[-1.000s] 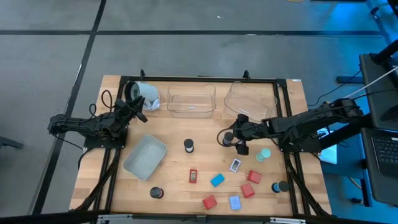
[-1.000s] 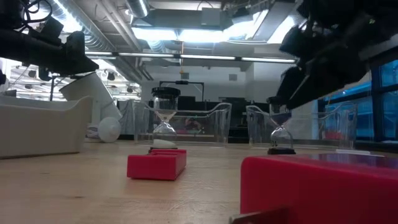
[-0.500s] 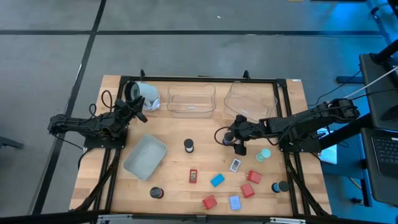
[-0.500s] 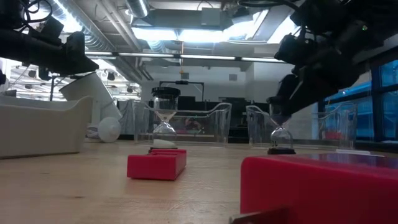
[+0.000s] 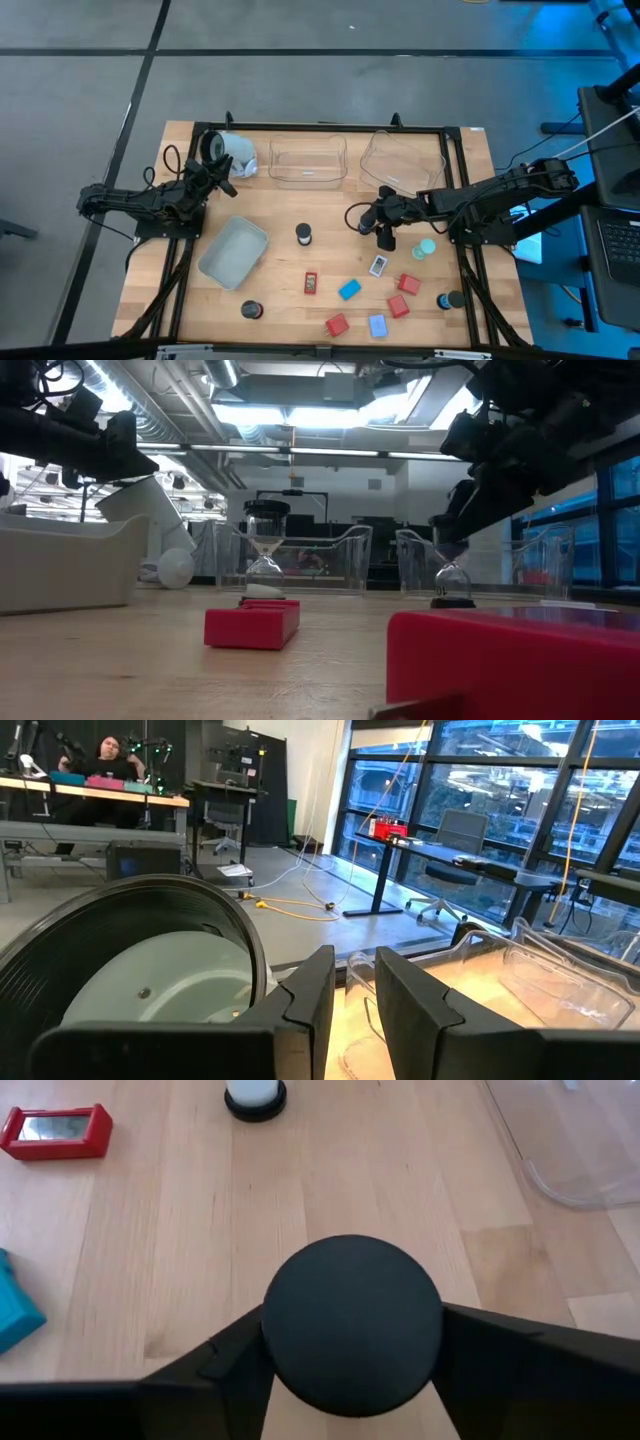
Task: Pick & Place Office items
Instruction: Put the dark blue hourglass into the right transparent bin
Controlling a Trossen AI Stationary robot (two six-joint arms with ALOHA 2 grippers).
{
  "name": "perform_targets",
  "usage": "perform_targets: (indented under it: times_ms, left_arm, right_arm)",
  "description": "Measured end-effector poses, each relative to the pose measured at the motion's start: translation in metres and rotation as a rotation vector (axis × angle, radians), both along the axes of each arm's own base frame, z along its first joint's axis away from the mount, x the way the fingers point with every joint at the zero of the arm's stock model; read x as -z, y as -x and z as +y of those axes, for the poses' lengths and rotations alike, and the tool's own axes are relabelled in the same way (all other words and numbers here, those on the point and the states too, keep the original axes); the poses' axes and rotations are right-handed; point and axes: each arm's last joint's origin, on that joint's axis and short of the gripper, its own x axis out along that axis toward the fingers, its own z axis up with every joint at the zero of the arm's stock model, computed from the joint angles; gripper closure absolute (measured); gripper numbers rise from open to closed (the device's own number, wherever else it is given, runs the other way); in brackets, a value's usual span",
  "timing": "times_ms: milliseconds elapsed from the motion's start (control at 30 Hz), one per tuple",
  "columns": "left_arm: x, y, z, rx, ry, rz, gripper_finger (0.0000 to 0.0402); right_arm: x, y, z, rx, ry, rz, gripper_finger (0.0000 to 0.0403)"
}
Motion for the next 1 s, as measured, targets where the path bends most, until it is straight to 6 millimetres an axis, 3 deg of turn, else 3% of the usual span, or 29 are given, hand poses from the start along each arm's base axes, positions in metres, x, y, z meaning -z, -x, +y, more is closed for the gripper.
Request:
perform_targets:
  times_ms: [433,733,1000]
  left_arm:
    - [0.000,0.000,0.000,-0.001,0.000,0.000,0.0329]
    - [0.000,0.000,0.000,-0.001,0.000,-0.001,0.0329]
    - [0.000,0.000,0.000,0.000,0.001,-0.001,0.0329]
  right_arm:
    - [-0.008,-0.005,0.001,0.063,-0.072,-0.037,0.0183]
    - [-0.055,-0.023,0.001,0.092,-0.036,-0.029,0.0197]
    - [-0.104,-0.017,-0.026,0.263,0.154,0.078,0.0191]
